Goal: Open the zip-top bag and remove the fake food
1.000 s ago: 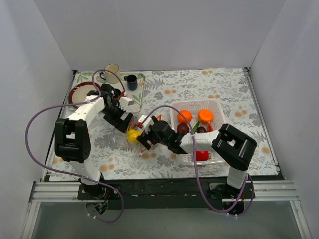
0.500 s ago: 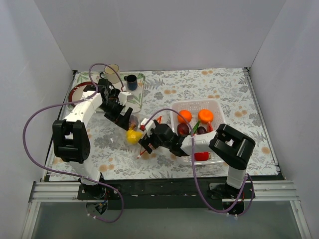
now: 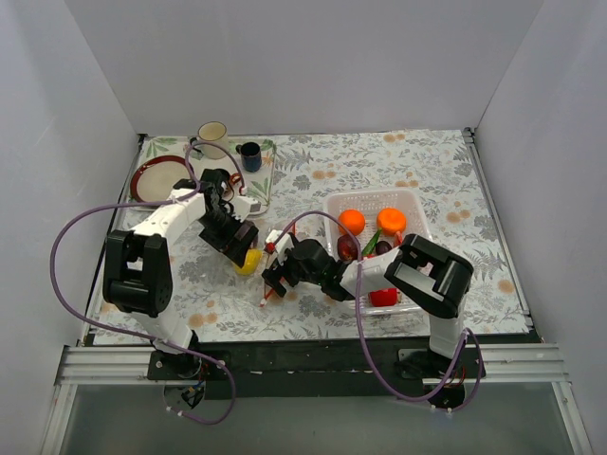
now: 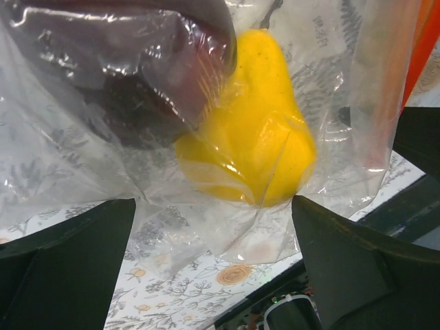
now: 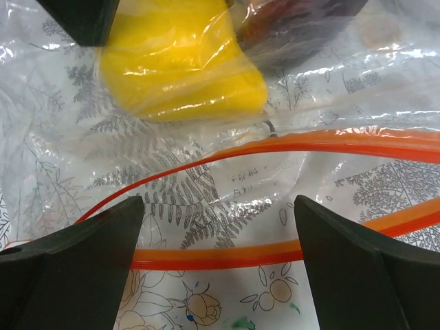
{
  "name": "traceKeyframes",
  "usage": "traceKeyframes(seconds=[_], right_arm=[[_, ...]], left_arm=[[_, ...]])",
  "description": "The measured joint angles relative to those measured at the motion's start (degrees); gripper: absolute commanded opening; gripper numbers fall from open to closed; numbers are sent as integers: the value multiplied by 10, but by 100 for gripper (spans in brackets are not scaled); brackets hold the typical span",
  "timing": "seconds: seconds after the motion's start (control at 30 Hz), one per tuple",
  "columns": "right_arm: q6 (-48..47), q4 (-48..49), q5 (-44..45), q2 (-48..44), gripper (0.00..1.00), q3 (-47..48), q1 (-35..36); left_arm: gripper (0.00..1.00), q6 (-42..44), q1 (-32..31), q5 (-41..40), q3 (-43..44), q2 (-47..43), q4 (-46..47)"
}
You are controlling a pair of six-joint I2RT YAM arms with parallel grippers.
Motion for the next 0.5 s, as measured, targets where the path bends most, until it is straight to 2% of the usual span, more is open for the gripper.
traceKeyframes(seconds=[0.5], right_arm=[[-6, 25, -12, 15, 99, 1, 0]], left_arm=[[98, 12, 0, -56, -56, -20, 58]])
